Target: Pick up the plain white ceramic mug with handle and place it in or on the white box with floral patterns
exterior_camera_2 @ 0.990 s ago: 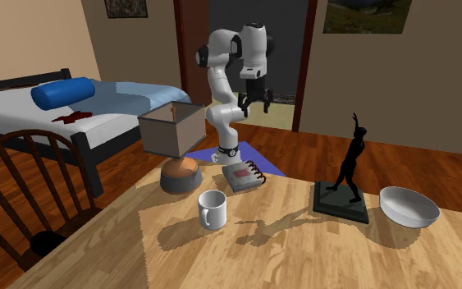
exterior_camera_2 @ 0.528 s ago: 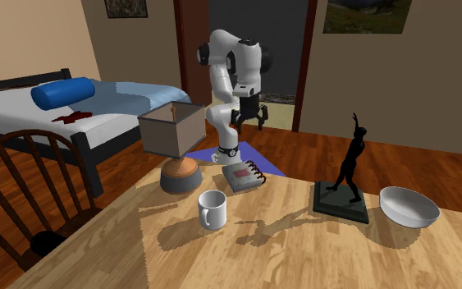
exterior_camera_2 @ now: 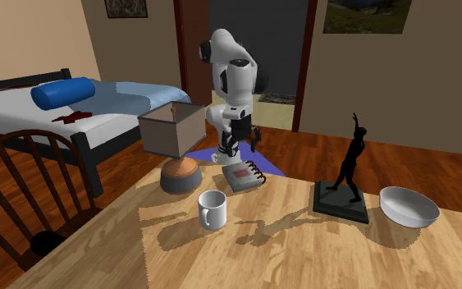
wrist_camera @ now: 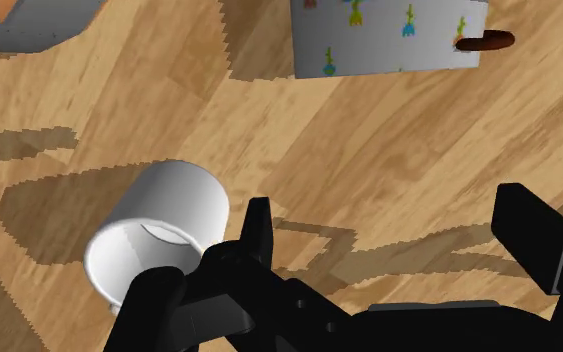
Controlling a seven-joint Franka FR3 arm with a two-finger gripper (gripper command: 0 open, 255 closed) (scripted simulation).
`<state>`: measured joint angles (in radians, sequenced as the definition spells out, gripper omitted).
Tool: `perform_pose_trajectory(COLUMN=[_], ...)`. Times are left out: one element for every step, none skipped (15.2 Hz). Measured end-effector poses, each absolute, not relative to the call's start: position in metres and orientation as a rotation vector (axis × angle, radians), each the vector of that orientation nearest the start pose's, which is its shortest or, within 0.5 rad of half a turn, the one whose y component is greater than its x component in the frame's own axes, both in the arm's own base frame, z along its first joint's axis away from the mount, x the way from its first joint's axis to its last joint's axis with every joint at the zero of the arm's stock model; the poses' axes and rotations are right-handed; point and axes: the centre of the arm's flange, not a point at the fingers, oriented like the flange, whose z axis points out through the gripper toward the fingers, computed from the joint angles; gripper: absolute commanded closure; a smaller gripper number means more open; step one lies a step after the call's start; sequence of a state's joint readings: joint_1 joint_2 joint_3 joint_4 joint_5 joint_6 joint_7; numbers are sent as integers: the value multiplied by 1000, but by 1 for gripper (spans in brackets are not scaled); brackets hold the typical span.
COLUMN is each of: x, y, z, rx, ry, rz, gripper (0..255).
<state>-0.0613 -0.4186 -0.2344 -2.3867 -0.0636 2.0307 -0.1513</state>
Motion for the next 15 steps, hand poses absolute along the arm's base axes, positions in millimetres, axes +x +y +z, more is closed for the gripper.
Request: perform_pose_trajectory(x=[416,422,429,435,443,452,457,464,469,475,482,488,492,496,496], y=[-142,-149,-158,-168,-175,-180,-189,-199,-209,-218,-224,-234,-239,-242,-242], z=[470,465,457,451,446,437,428,423,418,409,402,395,390,386,381], rx=[-3114,-3117,-3120,-3122,-3125,-3127,-3130,-3133,-3136,-3139,-3142,-3144,-3146,-3147,-3148], ry=[159,162,165,168,170,173,176,178,182,185,188,190,192,192,192], rz=[-100,-106,-111,-116,-122,-126,-131,-137,-143,-148,-153,-159,-162,-163,-164], gripper=[0,0,0,0,0,0,0,0,0,0,0,0,0,0,0])
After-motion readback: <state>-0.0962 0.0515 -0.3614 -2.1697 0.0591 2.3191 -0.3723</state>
